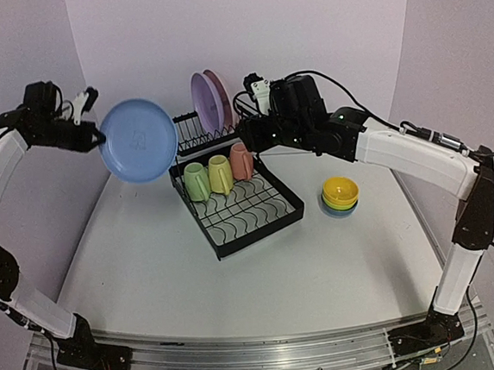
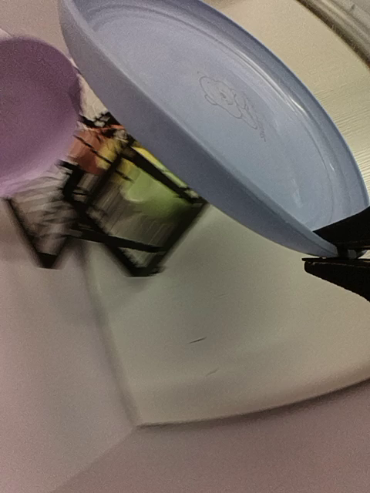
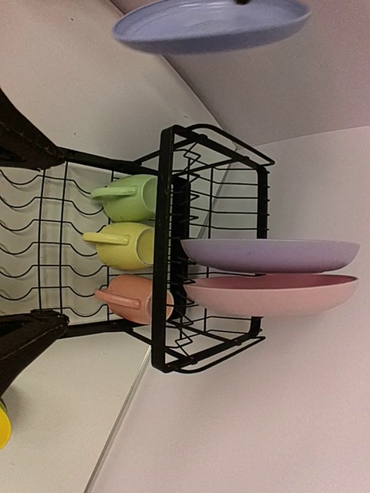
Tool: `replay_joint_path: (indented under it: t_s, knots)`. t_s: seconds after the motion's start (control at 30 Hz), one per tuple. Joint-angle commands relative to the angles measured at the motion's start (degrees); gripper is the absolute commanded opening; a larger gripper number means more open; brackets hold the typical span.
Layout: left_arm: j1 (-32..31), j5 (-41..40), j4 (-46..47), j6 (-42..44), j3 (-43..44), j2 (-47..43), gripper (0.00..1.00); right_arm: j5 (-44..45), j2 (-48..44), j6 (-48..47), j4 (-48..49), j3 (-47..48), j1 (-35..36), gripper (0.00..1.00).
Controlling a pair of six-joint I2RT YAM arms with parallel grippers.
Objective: Unload the mixed dishes from the dish rack
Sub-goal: Place the plate at the center of the board.
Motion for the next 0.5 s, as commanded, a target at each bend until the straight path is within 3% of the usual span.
replay_joint_path:
  t_s: [0.0,0.2,0.37,0.47]
  knots:
    - [5.9,10.0,-15.0,-7.8,-10.1,5.0,0.00,1.0,-3.4,1.3,0.3,-0.8,0.2,0.59]
    - [6.5,6.8,-9.7,-9.1,-22.2,11.2,0.00,1.7,-4.6,2.1,0.1,-2.5,0.2,0.59]
    - [6.8,5.7,-5.6,-12.0,-26.8,18.9,0.00,1.4,-4.0,2.6,0.0,-2.1,0.2,0.59]
    - [6.9,2.6,-1.9,-13.4,-28.9,18.8,0.00,1.5,-3.9,2.7,0.0,-1.9,0.2,0.59]
